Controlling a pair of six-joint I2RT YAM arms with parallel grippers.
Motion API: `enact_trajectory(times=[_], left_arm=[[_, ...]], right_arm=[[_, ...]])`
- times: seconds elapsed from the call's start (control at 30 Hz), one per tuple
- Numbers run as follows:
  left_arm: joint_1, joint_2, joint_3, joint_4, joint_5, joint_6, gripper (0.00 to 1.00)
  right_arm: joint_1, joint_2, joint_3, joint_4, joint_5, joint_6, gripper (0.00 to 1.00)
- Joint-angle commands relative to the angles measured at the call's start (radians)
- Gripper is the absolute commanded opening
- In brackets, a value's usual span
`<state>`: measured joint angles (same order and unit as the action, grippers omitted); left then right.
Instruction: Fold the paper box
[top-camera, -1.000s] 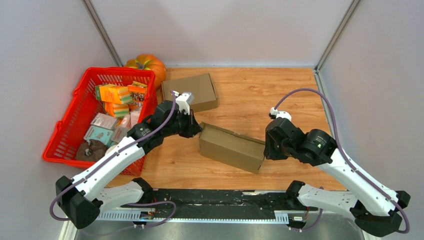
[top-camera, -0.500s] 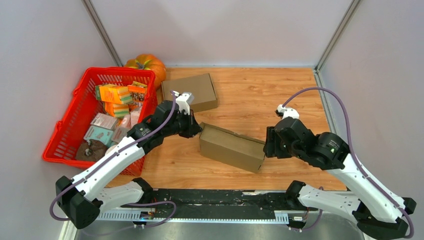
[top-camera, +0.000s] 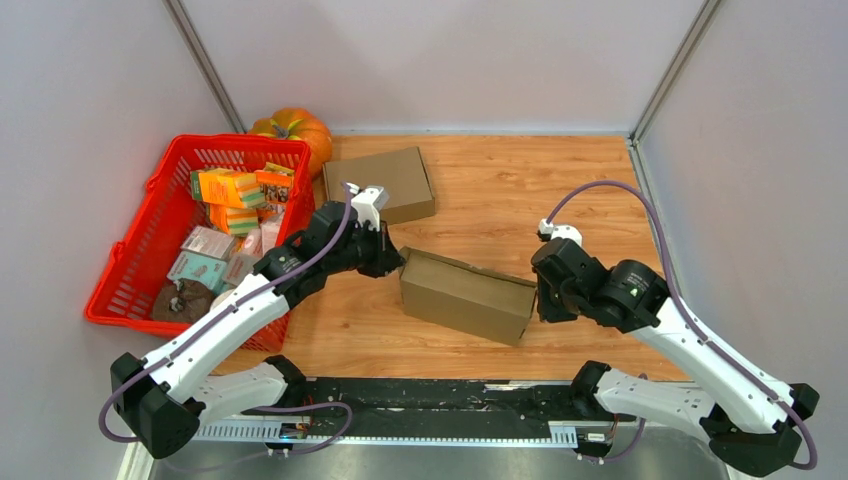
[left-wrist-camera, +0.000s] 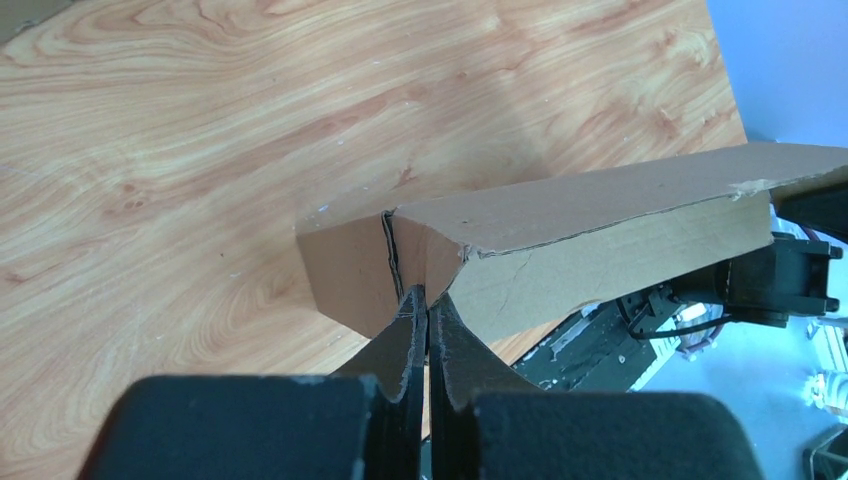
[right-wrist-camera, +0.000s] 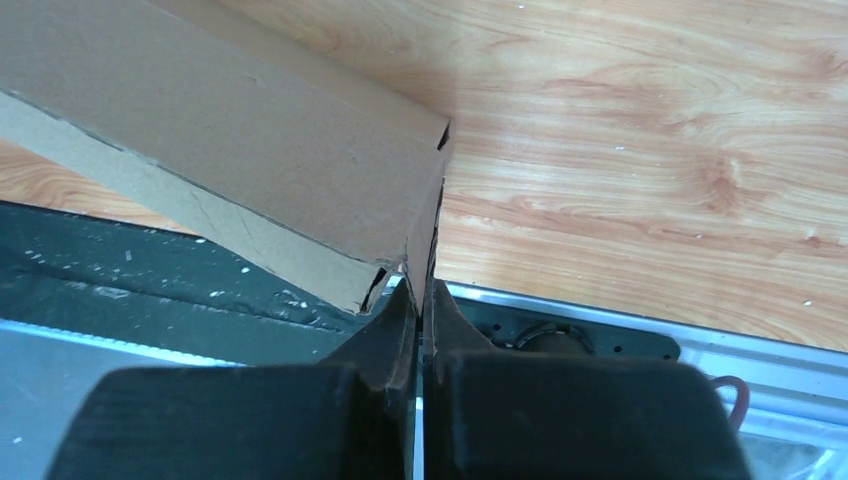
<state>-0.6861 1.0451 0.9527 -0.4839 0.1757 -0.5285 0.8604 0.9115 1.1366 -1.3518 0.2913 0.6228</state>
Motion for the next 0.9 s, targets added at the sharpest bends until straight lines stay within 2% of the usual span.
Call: enact_trajectory(times=[0.0,0.17,0.3,0.47,0.57,0.7,0.87], left_arm=[[-0.003,-0.003,-0.011,-0.053,0.011,0.018,0.00],[-0.003,-0.003,-0.015,-0.047,0.018,0.015,0.00],[-0.003,-0.007,-0.020,-0.047,0.021,0.016,0.00],[-0.006,-0.005,-0.029,-0.036,0.033,0.012,0.00],[-0.006,-0.007,-0.031,-0.030,0.034,0.007,0.00],[-0.007,-0.005,-0.032,-0.033,0.036,0.007,0.00],[-0.009,-0.005,-0.042,-0.025,0.036,-0.001,0.00]], right_arm=[[-0.004,0.013,0.095,-0.012,-0.067,0.049,0.00],[-0.017,0.033,0.120,-0.001,-0.128,0.097,0.01],[-0.043,0.033,0.115,0.013,-0.139,0.115,0.10],[-0.081,0.009,0.111,0.039,-0.165,0.112,0.11],[-0.098,0.009,0.092,0.052,-0.187,0.106,0.08],[-0.103,0.015,0.029,0.075,-0.204,0.092,0.11],[-0.103,-0.019,-0.032,0.137,-0.196,0.104,0.08]])
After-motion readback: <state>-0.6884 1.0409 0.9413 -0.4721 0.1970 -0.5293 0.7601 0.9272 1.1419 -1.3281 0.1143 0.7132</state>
